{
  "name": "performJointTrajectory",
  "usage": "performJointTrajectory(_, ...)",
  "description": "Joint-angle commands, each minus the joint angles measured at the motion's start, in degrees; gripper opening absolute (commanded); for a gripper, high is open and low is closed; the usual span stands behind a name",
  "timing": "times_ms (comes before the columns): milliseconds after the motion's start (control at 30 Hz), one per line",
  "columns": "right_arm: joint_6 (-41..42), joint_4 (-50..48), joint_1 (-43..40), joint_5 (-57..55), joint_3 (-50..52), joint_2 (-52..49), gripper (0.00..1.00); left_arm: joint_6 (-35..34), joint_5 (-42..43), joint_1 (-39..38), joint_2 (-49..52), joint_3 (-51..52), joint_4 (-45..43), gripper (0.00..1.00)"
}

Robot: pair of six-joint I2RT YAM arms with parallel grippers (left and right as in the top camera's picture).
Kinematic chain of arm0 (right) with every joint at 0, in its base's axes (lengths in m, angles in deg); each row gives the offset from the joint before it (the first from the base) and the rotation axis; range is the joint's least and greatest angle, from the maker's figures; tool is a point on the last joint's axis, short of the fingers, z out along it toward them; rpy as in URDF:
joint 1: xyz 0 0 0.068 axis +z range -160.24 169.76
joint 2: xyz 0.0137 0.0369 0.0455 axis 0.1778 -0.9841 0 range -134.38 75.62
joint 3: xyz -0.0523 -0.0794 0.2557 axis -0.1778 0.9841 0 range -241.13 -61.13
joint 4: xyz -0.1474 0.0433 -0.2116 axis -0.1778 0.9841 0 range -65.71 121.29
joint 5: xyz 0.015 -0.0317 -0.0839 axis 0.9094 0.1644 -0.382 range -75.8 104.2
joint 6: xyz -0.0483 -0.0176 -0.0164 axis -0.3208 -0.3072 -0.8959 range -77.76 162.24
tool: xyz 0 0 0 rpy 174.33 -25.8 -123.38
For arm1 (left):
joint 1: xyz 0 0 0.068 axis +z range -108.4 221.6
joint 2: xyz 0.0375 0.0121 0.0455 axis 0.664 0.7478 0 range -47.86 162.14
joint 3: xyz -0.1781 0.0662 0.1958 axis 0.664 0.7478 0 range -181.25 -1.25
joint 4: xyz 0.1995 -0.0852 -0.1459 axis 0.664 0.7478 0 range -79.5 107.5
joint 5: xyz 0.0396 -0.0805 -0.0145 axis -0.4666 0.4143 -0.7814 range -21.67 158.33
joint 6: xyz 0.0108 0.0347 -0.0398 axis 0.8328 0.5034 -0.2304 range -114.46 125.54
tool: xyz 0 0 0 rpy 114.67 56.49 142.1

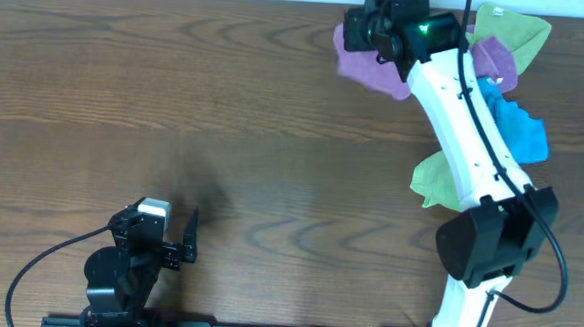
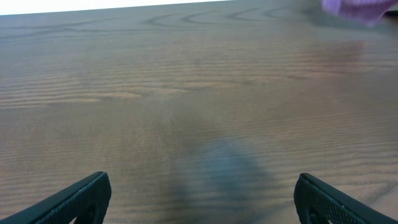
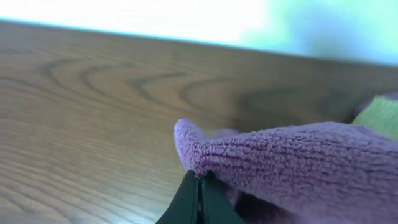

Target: Fold the cloth

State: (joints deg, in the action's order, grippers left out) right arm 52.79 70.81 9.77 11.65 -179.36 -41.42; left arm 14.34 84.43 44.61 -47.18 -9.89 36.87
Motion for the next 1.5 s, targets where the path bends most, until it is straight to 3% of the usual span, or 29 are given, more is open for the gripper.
performJointTrajectory(0, -3.06, 0.76, 5.05, 4.48, -0.66, 0.13, 0.01, -0.68, -0.42, 0.35, -0.44, 1.14, -0.04, 0.95)
performJointTrajectory(33, -3.78, 1.05, 6.84, 8.37, -0.61, -0.13, 0.11, -0.68, -0.42, 0.35, -0.44, 1.14, -0.04, 0.95)
performJointTrajectory(100, -7.15, 1.97, 10.23, 15.78, -0.50, -0.79, 0.80, -0.68, -0.42, 0.35, -0.44, 1.14, -0.04, 0.95)
performJointTrajectory(133, -10.34, 3.17, 12.09, 18.08, -0.50, -1.07, 0.99, -0.68, -0.42, 0.35, -0.44, 1.14, -0.04, 0.95)
performJointTrajectory(233, -17.46, 7.17, 16.48, 10.75, -0.48, -1.77, 0.99, -0.68, -0.42, 0.35, -0.44, 1.14, -0.04, 0.95)
performJointTrajectory(367, -16.83, 10.03, 17.35, 0.15, -0.48, -3.63, 0.99, -0.68, -0.42, 0.35, -0.44, 1.14, -0.04, 0.95)
performJointTrajectory(567, -9.38, 11.82, 11.80, 0.02, -0.46, -9.99, 0.99, -0.68, -0.42, 0.35, -0.44, 1.14, -0.04, 0.95)
performJointTrajectory(867, -10.62, 7.28, 6.60, -0.37, -0.48, -18.03, 0.95, -0.68, -0.42, 0.35, -0.44, 1.14, -0.04, 0.95)
performJointTrajectory(933, -10.62, 6.45, 6.25, -0.37, -0.48, -18.93, 0.86, -0.68, -0.42, 0.35, -0.44, 1.14, -0.04, 0.95)
performJointTrajectory(1000, -10.62, 5.86, 6.14, -0.22, -0.46, -19.43, 0.68, -0.68, -0.42, 0.35, -0.44, 1.14, -0.04, 0.95)
performJointTrajectory(1033, -10.62, 5.53, 6.16, -0.13, -0.46, -19.43, 0.54, -0.68, -0.42, 0.35, -0.44, 1.14, -0.04, 0.95)
performJointTrajectory(1067, -10.62, 5.22, 6.23, 0.37, -0.48, -19.50, 0.30, -0.68, -0.42, 0.35, -0.44, 1.14, -0.04, 0.95)
performJointTrajectory(1100, -10.64, 5.03, 6.27, 1.11, -0.46, -19.50, 0.15, -0.68, -0.42, 0.35, -0.44, 1.14, -0.04, 0.95)
performJointTrajectory(1167, -10.60, 4.46, 6.32, 1.99, -0.46, -19.54, 0.01, -0.68, -0.42, 0.35, -0.44, 1.14, -0.04, 0.95)
performJointTrajectory(1467, -10.62, 1.60, 6.34, 7.02, -2.16, -18.88, 0.01, -0.68, -0.42, 0.35, -0.44, 1.14, -0.04, 0.95)
